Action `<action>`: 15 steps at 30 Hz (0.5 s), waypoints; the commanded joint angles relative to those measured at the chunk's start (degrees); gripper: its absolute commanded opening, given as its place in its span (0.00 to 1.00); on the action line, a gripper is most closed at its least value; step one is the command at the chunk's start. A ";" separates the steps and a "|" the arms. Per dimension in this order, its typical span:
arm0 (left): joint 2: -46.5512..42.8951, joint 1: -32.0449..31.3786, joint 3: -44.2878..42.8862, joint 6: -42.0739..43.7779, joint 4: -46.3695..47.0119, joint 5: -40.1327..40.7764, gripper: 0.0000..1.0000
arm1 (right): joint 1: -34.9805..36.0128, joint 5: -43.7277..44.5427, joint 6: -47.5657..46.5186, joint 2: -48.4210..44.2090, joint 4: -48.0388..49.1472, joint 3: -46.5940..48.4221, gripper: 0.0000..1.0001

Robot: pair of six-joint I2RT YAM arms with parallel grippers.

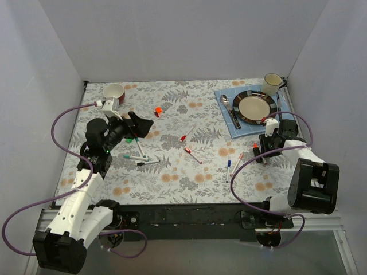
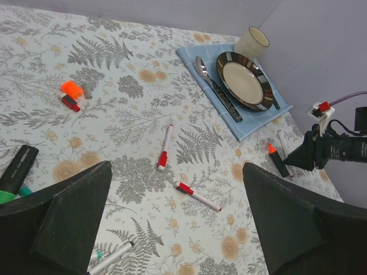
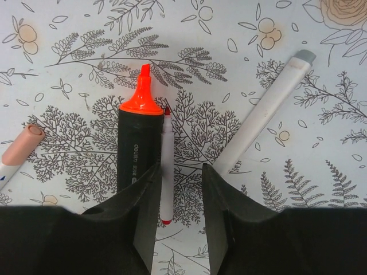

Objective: Open the pen caps

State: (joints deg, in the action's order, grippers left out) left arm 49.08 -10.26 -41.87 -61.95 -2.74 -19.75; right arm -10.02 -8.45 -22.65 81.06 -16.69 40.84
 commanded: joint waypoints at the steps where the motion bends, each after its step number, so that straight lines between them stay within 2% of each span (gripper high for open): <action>1: 0.75 -0.20 1.17 -2.28 1.95 -4.76 0.98 | -0.09 -2.19 -0.28 -4.92 -0.63 2.49 0.42; 4: 2.16 -0.20 3.37 -4.93 5.81 -10.11 0.98 | 0.00 -7.00 -2.65 -10.01 -1.32 2.14 0.42; 5: 2.77 -0.20 3.72 -4.84 6.60 -12.14 0.98 | -0.09 -9.89 -6.05 -11.43 -2.20 2.05 0.42; 6: 3.30 -0.20 3.98 -5.19 8.00 -15.81 0.98 | -0.09 -17.23 -8.09 -12.75 -3.08 1.88 0.43; 8: 5.67 -0.55 3.81 -5.54 8.28 -17.51 0.98 | 0.18 -25.52 -13.44 -15.66 -7.45 2.05 0.45; 9: 6.55 -0.72 3.55 -5.46 7.67 -18.47 0.98 | 0.53 -33.31 -21.56 -16.27 -9.48 2.22 0.47; 10: 8.90 -1.07 3.11 -5.28 6.88 -18.66 0.98 | 0.79 -37.13 -27.65 -16.98 -12.64 2.57 0.48; 11: 9.97 -1.95 2.50 -4.93 5.83 -18.92 0.98 | 1.75 -40.47 -35.10 -16.98 -21.28 3.10 0.49; 12: 11.20 -2.56 1.62 -4.15 3.99 -18.84 0.98 | 2.28 -44.42 -55.89 -16.72 -28.15 3.71 0.55; 14: 13.48 -3.97 0.91 -3.79 3.01 -18.31 0.98 | 2.90 -44.47 -72.45 -14.62 -39.67 5.74 0.61; 15: 14.11 -4.32 0.39 -3.27 0.48 -18.31 0.98 | 3.08 -42.72 -76.97 -12.44 -41.30 6.61 0.62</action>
State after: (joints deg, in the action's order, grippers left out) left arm 60.95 -12.62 -38.48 -66.65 2.39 -35.40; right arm -8.01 -41.25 -62.19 64.90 -36.01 43.86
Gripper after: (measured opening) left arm 0.982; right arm 0.595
